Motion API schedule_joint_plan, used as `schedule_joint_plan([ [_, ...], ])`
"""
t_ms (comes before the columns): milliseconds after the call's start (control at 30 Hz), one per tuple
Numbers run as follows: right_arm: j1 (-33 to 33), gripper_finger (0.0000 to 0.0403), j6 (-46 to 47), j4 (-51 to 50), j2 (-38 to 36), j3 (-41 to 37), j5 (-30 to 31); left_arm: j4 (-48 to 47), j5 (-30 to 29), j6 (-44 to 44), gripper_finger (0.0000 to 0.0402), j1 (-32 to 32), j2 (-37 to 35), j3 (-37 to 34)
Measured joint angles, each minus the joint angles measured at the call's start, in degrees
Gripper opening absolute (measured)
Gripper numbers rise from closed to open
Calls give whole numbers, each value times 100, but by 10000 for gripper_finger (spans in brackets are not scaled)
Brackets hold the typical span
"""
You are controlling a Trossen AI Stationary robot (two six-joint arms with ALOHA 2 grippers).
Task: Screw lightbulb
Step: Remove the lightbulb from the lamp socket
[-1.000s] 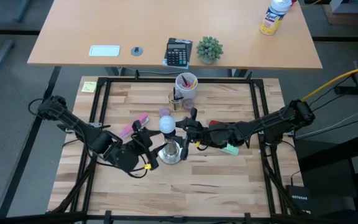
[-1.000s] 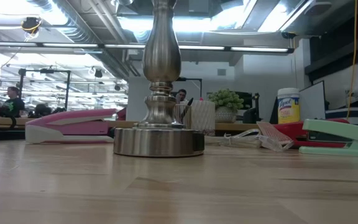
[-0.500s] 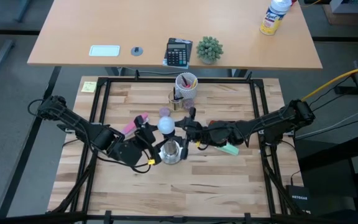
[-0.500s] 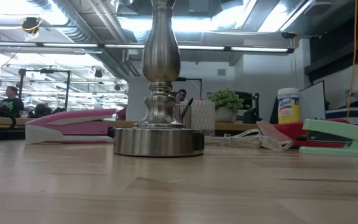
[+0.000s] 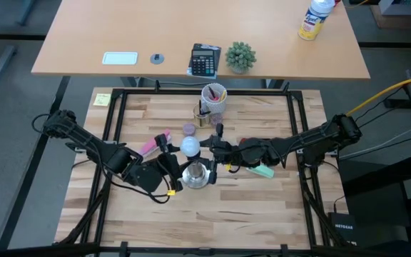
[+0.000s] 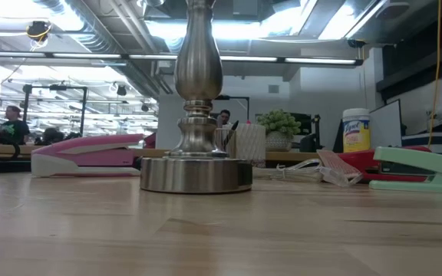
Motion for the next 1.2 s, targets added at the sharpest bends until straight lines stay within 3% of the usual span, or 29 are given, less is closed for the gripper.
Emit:
schedule_joint_plan([
  [233, 0, 163, -4, -6, 0, 0, -18, -7, 75, -481, 168, 2, 1, 0],
  [767, 2, 163, 13, 12, 0, 0, 28, 350, 143, -950, 247, 66, 7, -9],
  [900, 3, 163, 4, 99, 2, 0, 38, 433, 121, -1241, 227, 151, 7, -9],
  [1100, 2, 163, 22, 188, 2, -2, 46, 442, 99, -1196, 166, 147, 7, -9],
  [1200, 7, 163, 19, 198, 2, -2, 31, 439, 92, -1167, 162, 98, 7, -9],
])
